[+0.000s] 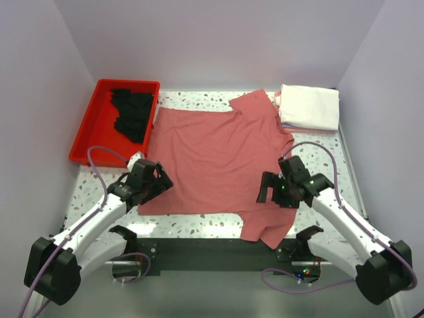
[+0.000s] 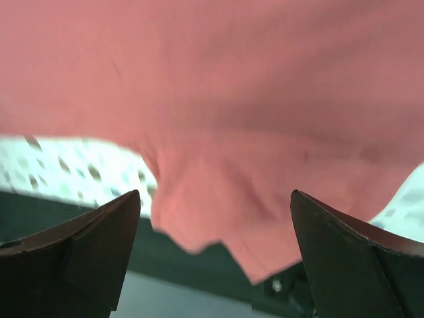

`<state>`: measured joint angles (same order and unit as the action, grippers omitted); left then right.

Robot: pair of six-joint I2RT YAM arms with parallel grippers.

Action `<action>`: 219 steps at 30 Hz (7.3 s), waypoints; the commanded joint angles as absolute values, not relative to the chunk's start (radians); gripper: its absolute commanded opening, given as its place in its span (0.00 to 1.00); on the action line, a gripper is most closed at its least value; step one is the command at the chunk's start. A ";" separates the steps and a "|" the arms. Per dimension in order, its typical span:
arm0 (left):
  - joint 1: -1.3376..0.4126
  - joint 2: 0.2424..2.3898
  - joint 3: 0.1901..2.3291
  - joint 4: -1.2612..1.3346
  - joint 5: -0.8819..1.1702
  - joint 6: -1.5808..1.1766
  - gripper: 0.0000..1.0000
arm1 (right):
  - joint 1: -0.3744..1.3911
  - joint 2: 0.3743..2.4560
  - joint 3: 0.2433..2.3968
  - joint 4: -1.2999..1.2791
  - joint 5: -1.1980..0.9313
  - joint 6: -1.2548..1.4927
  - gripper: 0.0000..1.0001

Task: Fold and stack the t-shirts
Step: Flatten the tshirt out, then fold the tshirt

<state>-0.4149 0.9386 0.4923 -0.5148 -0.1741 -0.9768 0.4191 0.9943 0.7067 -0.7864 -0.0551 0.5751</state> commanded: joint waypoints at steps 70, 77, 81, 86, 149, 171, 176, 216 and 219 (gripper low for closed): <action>-0.400 0.887 0.506 -0.753 -0.345 -1.096 1.00 | 0.520 0.920 0.750 -1.074 0.035 0.658 0.99; -0.399 0.847 0.437 -0.782 -0.319 -1.219 0.90 | 0.519 0.923 0.796 -1.077 0.109 0.643 0.99; -0.399 0.871 0.442 -0.781 -0.313 -1.223 0.75 | 0.520 0.957 0.801 -1.065 0.107 0.626 0.99; -0.400 0.948 0.462 -0.796 -0.311 -1.232 0.65 | 0.520 0.966 0.804 -1.054 0.107 0.612 0.99; -0.244 1.144 0.560 -0.528 -0.537 -1.032 0.00 | 1.083 1.381 0.640 -0.954 0.103 0.730 0.49; -0.244 1.089 0.561 -0.570 -0.499 -1.031 0.00 | 1.034 1.186 0.758 -1.093 0.299 0.811 0.00; -0.244 0.996 0.566 -0.690 -0.483 -1.077 0.00 | 1.032 1.103 0.827 -1.216 0.256 0.813 0.00; -0.245 0.629 0.574 -0.997 -0.327 -1.353 0.00 | 1.032 0.805 1.049 -1.583 0.350 0.997 0.00; -0.245 0.669 0.589 -0.941 -0.327 -1.330 0.00 | 1.032 0.816 1.063 -1.565 0.420 1.008 0.00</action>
<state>-0.2543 0.6426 0.5396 -1.0252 -0.2989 -1.3510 1.0328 0.8124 1.0138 -1.3430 0.2771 0.9581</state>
